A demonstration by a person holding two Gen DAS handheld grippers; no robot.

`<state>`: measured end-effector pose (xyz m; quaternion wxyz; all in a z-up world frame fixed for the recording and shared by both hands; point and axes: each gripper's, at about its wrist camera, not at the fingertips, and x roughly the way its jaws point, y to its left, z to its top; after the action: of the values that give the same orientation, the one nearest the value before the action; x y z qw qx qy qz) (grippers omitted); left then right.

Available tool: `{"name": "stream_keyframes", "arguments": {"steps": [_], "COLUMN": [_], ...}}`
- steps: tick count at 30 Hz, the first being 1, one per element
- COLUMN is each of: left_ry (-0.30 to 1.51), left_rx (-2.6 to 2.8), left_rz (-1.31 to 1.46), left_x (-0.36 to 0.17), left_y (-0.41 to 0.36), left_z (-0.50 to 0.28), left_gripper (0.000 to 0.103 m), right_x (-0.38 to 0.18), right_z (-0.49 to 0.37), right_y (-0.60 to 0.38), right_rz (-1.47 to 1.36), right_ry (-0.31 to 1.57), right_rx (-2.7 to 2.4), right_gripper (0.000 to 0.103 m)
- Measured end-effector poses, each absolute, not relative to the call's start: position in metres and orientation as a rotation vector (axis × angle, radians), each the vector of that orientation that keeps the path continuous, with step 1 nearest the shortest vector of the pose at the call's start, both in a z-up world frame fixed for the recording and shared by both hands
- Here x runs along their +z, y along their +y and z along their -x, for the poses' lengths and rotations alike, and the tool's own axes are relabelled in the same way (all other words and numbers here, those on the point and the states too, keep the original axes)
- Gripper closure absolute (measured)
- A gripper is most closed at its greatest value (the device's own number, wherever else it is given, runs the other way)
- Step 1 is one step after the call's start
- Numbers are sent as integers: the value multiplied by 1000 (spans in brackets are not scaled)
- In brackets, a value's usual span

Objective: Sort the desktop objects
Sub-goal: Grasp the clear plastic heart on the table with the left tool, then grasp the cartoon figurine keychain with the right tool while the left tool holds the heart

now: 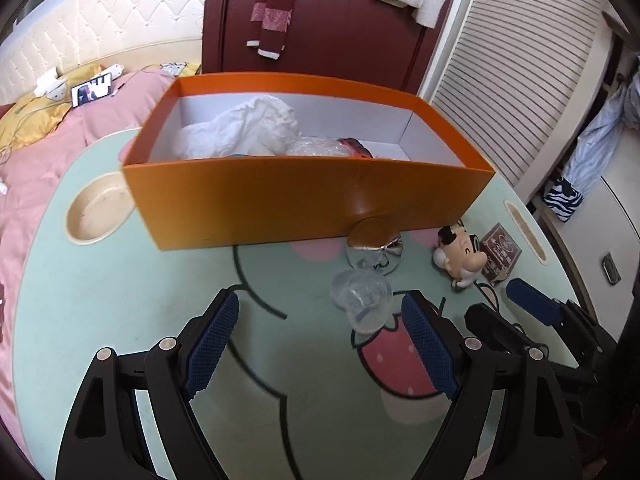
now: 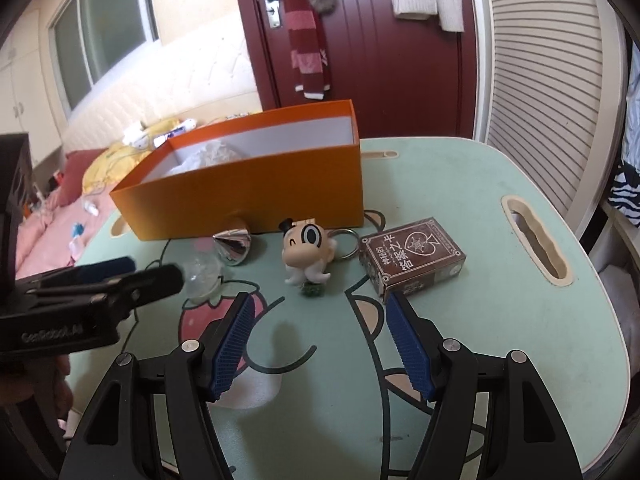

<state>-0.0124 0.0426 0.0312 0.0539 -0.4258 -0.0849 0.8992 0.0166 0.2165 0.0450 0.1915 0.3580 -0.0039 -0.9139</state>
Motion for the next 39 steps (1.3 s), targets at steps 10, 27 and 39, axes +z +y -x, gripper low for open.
{"name": "stream_keyframes", "arguments": {"steps": [10, 27, 39], "left_ry": [20, -23, -8], "left_rx": [2761, 2830, 2845], "left_rz": [1267, 1210, 1203], "left_x": [29, 31, 33], "left_y": [74, 53, 54], "left_z": [29, 6, 1], "left_gripper": [19, 63, 63], "right_x": [37, 42, 42], "right_z": [-10, -7, 35], "right_y": [228, 210, 194], "right_rz": [-1048, -1007, -1063], "right_ry": [-78, -35, 54], "right_rx": [-2563, -2516, -2511], "right_gripper": [35, 35, 55]}}
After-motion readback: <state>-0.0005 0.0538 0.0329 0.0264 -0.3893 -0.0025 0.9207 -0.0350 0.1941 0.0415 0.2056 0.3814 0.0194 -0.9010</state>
